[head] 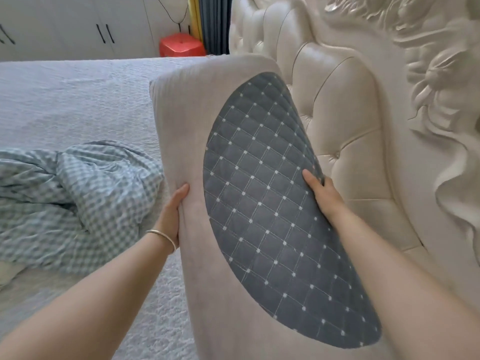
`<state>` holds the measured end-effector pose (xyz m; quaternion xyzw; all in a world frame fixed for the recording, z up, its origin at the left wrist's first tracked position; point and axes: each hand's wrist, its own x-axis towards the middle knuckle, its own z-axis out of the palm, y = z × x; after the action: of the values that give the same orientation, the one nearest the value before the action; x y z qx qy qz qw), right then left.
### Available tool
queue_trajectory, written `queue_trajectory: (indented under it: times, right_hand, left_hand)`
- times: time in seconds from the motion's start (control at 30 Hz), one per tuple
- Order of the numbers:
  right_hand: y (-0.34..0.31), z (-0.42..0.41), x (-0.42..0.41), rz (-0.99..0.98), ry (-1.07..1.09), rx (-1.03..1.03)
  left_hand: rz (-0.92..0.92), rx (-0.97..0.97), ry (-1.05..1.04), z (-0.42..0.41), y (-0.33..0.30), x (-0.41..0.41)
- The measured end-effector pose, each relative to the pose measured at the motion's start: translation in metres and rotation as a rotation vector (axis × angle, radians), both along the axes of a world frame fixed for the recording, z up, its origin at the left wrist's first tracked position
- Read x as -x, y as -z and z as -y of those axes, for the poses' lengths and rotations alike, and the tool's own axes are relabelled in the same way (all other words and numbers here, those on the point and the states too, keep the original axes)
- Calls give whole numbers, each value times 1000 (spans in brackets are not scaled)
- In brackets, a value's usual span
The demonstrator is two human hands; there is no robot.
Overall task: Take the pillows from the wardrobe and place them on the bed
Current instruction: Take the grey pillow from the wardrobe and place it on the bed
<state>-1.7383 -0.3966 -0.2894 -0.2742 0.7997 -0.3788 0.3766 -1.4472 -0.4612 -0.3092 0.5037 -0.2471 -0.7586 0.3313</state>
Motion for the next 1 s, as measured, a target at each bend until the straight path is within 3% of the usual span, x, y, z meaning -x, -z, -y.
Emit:
queue_trajectory:
  times: [0.27, 0.47, 1.0]
  right_hand:
    - [129, 20, 48, 154, 8, -106]
    - [185, 11, 55, 179, 42, -172]
    - [210, 27, 64, 197, 9, -334]
  left_hand:
    - [183, -78, -16, 24, 103, 42]
    - [223, -163, 18, 27, 146, 55]
    - [280, -192, -49, 30, 166, 61]
